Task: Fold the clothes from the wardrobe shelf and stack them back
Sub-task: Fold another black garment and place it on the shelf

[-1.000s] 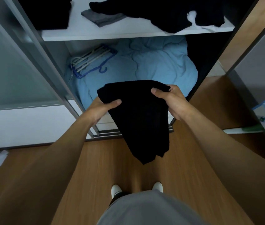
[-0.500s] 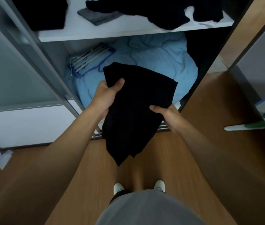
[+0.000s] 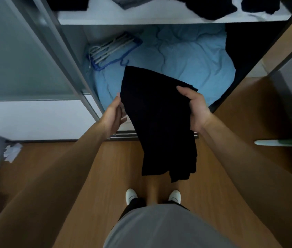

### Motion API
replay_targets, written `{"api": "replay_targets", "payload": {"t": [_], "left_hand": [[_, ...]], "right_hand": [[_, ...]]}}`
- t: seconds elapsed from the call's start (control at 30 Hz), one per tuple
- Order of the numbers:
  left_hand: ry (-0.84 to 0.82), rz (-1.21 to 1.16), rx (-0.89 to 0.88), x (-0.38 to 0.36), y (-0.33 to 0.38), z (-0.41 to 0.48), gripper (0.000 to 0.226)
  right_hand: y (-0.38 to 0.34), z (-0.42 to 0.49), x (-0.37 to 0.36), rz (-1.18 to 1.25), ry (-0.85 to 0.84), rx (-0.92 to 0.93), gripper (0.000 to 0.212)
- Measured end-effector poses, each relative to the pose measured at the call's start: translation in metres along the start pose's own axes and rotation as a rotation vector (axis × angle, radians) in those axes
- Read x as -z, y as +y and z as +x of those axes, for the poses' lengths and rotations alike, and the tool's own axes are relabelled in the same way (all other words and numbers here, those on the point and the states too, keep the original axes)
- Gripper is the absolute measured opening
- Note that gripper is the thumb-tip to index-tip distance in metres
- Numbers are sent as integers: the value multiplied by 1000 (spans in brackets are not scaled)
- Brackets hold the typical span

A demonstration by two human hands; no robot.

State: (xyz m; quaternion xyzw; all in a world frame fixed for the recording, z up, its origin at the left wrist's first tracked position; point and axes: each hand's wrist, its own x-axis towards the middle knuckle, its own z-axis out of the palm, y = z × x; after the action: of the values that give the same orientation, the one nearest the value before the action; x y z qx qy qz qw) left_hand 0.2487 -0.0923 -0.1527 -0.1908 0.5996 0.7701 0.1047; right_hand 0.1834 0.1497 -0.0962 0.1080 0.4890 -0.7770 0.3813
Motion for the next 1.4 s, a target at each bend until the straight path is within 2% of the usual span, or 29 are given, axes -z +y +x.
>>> {"api": "replay_targets", "payload": {"t": [0.13, 0.27, 0.37, 0.43, 0.53, 0.67, 0.77, 0.83, 0.93, 1.17, 1.3, 1.4], "left_hand": [[-224, -231, 52, -5, -17, -9, 71], [-208, -345, 10, -18, -11, -17, 62], [-151, -105, -36, -24, -10, -18, 32], [-72, 30, -67, -31, -7, -18, 19], [71, -10, -96, -42, 0, -15, 14], [196, 43, -125, -42, 6, -14, 14], [258, 36, -95, -33, 6, -18, 16], [278, -7, -80, -28, 7, -21, 19], [266, -29, -90, -25, 11, -24, 20], [252, 17, -115, -21, 17, -25, 25], [221, 3, -132, -15, 16, -25, 26], [182, 35, -123, -11, 16, -24, 30]], "right_hand": [[0, -5, 0, 89, -37, 28, 36], [0, -6, 2, 157, -35, 58, 32], [-3, -3, 9, 176, -24, 92, 38], [-5, -1, 18, 118, -25, 95, 49], [5, 0, 26, -101, 81, 47, 57], [38, 9, 27, -267, 280, 158, 46], [50, 14, 24, -278, 504, 245, 31], [54, 15, 23, -303, 479, 260, 16], [59, 13, 19, -434, 413, 284, 25], [53, 15, -5, -578, 430, 453, 30], [41, 16, -14, -510, 391, 358, 20], [35, 18, -12, -471, 391, 317, 24]]}}
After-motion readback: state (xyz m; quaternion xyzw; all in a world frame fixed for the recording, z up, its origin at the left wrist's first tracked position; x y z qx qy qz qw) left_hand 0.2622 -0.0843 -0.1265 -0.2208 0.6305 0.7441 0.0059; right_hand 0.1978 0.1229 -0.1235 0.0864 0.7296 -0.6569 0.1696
